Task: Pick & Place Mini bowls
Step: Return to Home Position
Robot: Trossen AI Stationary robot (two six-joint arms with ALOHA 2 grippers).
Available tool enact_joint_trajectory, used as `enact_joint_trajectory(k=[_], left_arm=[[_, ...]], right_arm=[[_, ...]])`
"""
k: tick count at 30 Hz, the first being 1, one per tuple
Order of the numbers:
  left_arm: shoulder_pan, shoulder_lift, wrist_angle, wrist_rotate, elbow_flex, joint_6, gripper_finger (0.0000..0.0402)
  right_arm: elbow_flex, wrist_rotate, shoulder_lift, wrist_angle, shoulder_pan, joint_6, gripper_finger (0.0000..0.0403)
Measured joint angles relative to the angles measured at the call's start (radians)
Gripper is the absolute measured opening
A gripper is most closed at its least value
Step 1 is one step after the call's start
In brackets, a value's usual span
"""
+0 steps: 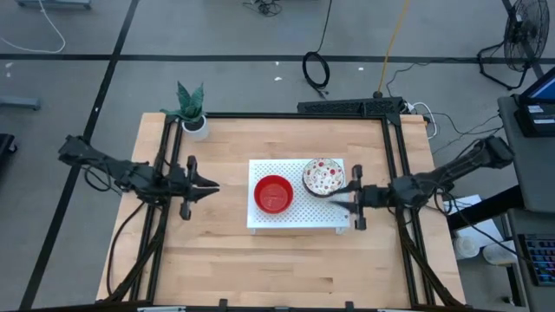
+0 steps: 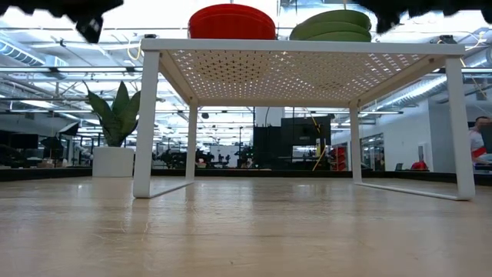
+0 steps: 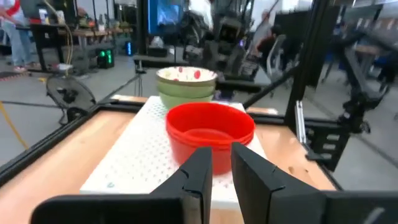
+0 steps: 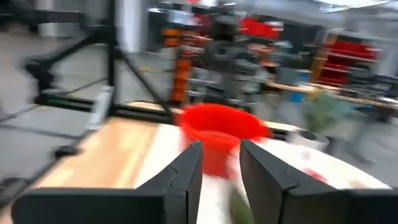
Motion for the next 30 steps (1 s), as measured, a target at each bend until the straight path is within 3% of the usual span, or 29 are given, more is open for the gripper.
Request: enact_joint_trajectory(k=[4,6,12,18,22,30], left_arm=[[0.000,-0.142,0.014,-0.001,-0.132,-0.047,0.0063],[0.000,-0.208,0.021,-0.001,-0.190,-0.053,0.0063],[0.000,-0.373,0.048,-0.009,-0.329,-0.045,0.0063],[-0.001,-0.462,0.041,0.018,-0.394,-0.046,0.0063],[-0.005,-0.468,0.044,0.019,-0.394,-0.020,0.0063],[-0.008,-0.467,0.049,0.020,-0.393,0.029,0.0063]], right_arm=[[-0.120,0.150,-0.153,0.039,-0.020,-0.006,0.0093],[-0.184,0.174,-0.258,0.037,-0.018,-0.028,0.0093],[-0.315,0.088,-0.587,-0.098,-0.005,-0.072,0.0093],[-0.325,0.006,-0.804,-0.346,-0.005,-0.016,0.0093],[-0.326,0.006,-0.829,-0.412,-0.005,0.002,0.0094],[-0.418,0.006,-0.830,-0.352,-0.013,0.051,0.0094]])
